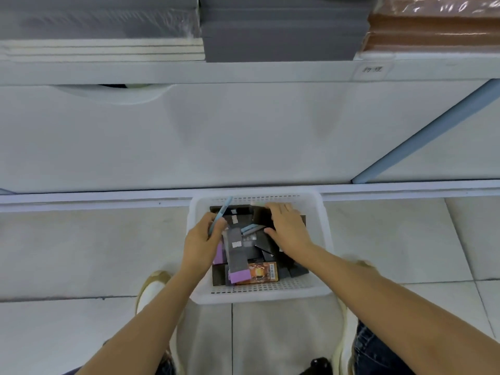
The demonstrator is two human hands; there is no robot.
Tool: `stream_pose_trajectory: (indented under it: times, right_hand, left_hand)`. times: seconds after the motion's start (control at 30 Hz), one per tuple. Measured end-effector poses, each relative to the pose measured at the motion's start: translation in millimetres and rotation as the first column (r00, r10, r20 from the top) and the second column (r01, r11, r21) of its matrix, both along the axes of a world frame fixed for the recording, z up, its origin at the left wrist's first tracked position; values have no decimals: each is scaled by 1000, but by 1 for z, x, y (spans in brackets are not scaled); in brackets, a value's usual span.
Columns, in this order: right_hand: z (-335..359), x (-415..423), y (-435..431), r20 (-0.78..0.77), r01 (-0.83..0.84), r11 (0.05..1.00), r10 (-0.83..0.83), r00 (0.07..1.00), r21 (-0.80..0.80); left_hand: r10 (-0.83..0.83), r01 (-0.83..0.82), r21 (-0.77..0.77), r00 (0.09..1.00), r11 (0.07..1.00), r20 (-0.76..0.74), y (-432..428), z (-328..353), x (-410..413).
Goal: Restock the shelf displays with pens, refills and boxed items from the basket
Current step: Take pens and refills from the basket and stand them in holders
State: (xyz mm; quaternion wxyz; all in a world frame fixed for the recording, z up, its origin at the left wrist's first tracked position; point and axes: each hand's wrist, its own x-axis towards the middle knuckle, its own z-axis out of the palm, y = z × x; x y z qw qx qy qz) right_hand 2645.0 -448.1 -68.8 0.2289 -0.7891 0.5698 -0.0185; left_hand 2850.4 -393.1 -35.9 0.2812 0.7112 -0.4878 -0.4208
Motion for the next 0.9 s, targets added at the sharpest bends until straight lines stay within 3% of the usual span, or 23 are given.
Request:
stream_pose_trajectory:
  times: [0.23,0.4,0.57,0.9]
  right_hand:
    - [-2,-8,-1,57,-86,996,86,995,0]
    - [-6,0,-1,-10,-214,977,214,977,-15]
    - [-8,3,-7,-71,-231,971,236,969,65]
    - [36,-13,-30,304,-302,952,275,912,44]
  left_hand:
    - [-14,15,23,999,1000,-37,-3,-8,2]
    - [-29,30,32,999,999,-36,-2,-8,5]
    - [-36,37,24,999,999,-24,0,-6,6]
    - [37,-37,-21,999,999,11,-7,-1,14]
